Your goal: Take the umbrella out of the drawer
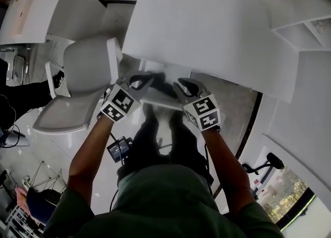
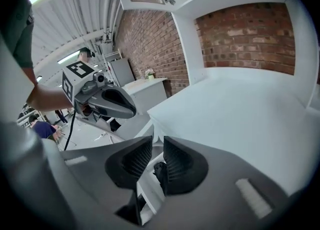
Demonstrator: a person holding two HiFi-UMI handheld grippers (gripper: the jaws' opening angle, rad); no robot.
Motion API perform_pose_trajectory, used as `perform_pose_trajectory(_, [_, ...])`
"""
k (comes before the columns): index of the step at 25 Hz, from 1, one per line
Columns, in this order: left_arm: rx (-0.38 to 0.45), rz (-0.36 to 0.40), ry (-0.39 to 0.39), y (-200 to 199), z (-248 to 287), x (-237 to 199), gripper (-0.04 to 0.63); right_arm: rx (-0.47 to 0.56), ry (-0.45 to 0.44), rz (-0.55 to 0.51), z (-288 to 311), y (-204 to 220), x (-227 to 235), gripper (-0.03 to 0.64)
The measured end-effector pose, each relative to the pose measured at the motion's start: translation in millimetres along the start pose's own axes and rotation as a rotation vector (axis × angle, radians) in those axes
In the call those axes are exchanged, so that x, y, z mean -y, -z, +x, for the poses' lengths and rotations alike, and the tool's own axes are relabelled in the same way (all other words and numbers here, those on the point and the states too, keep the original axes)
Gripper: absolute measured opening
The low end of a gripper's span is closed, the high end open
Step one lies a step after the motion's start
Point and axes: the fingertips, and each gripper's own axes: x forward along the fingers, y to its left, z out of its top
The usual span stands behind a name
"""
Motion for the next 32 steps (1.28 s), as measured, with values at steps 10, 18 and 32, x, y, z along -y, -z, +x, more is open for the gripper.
perform_pose_trajectory(10, [-0.177,-0.081,0.069,116,74,-14,0.003,-0.146,-0.058,0.018,83,86,26,0.103])
perform_pose_trajectory(18, [-0.284,-0.108,0.124,181,111,-11,0.021,-0.258,-0.085,0.028,122,147,33,0.129])
perform_pose_trajectory(32, [-0.440,-0.137,0.211,282,168,5,0.065,-0.468,-0.101,0.062,178,260,57,0.183])
